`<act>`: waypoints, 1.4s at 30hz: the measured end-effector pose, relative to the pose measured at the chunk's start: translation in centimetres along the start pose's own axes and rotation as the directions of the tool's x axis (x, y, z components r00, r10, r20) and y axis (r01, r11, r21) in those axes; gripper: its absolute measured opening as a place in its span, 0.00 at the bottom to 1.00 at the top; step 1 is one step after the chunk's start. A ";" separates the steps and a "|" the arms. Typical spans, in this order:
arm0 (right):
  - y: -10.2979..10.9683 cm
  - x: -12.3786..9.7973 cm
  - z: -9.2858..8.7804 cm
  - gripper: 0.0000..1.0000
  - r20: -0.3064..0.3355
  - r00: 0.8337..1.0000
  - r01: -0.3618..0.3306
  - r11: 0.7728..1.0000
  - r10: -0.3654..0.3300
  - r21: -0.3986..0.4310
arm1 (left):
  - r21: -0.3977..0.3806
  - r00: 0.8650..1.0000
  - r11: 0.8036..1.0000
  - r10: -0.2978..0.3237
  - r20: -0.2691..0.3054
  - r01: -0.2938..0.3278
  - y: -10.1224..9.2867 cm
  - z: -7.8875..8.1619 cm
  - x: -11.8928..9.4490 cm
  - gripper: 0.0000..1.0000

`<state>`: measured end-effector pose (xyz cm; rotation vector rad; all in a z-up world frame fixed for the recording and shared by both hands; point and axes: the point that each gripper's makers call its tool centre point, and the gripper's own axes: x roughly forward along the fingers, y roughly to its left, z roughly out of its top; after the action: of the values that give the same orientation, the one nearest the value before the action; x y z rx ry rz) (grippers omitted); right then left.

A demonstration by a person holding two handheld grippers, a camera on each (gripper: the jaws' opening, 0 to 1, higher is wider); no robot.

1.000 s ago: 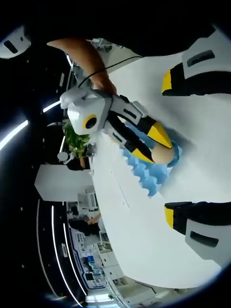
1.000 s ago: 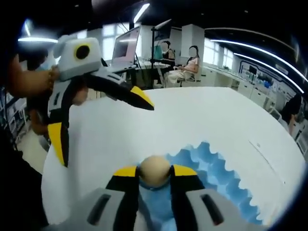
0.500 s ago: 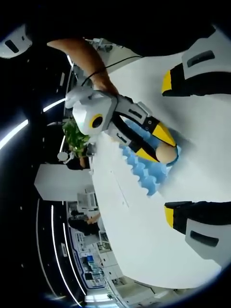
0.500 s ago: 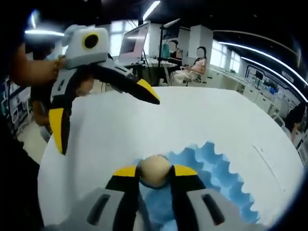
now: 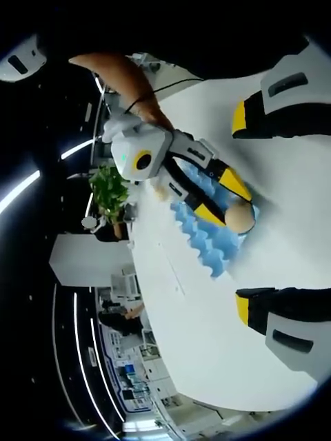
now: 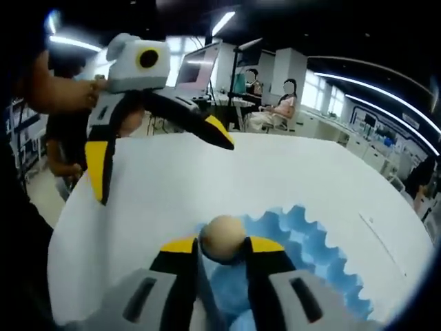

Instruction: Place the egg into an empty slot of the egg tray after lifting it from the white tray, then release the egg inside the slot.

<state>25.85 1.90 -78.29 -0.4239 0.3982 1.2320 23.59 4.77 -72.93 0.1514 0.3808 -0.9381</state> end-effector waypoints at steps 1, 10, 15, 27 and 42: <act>0.0 -0.1 0.0 0.27 0.002 1.000 0.002 1.000 -0.002 0.004 | 0.000 1.000 1.000 0.000 0.000 0.000 0.0 0.0 0.0 0.89; -0.4 -2.8 0.0 0.26 0.066 0.996 0.060 0.994 -0.067 0.095 | 0.001 1.000 1.000 -0.002 0.002 0.002 -0.1 0.1 0.1 0.90; -0.8 -3.8 -0.7 0.27 0.057 0.994 0.088 0.991 -0.094 0.104 | 0.003 1.000 1.000 -0.003 0.005 0.003 -0.1 0.3 0.2 0.90; -2.0 -6.0 -1.3 0.27 0.054 0.986 0.148 0.981 -0.156 0.129 | 0.006 1.000 1.000 -0.005 0.012 0.005 -0.2 0.7 0.2 0.89; -4.0 -11.4 -5.7 0.26 -0.021 0.961 0.276 0.943 -0.277 0.184 | 0.004 1.000 1.000 -0.005 0.001 0.005 -0.2 0.5 0.4 0.89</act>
<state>26.08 -11.37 -77.05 -0.3044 0.4290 0.9131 23.79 4.18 -72.65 0.1535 0.3790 -0.9434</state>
